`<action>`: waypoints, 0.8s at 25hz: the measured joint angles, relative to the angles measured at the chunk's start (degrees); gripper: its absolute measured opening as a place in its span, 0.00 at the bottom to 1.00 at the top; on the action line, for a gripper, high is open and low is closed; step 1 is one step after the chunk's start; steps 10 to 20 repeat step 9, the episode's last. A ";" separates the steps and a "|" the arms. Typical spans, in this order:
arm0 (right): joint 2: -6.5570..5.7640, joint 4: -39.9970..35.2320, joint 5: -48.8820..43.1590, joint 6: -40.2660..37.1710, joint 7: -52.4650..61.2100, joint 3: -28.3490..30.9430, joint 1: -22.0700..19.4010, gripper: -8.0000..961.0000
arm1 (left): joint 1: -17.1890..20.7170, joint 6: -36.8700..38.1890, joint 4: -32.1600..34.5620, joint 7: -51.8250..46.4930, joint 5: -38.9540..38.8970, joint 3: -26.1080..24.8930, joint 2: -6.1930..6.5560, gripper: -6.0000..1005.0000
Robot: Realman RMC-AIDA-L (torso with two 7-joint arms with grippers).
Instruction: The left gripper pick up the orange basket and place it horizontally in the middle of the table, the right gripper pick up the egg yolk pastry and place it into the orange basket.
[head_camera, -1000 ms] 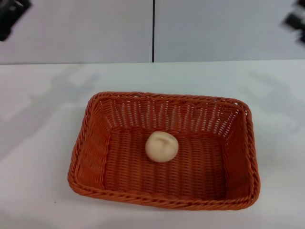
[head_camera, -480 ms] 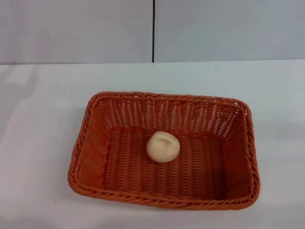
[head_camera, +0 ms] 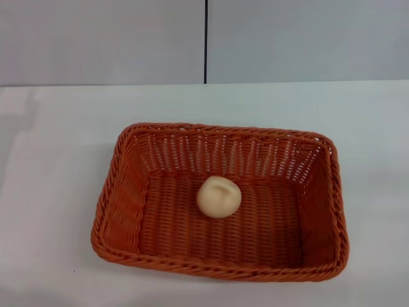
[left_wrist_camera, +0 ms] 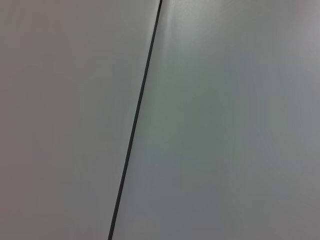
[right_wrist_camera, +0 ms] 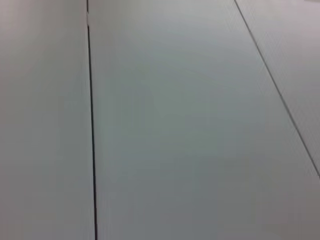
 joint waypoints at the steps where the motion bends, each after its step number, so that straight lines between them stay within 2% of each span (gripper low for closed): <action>1: 0.00 0.00 0.00 0.00 0.00 0.00 0.00 0.67 | 0.00 0.00 0.00 0.00 0.00 0.00 0.00 0.67; 20: -0.06 -0.12 0.06 1.00 0.31 0.91 1.17 0.67 | -0.11 0.00 -0.07 -0.14 -0.04 -1.09 0.04 0.67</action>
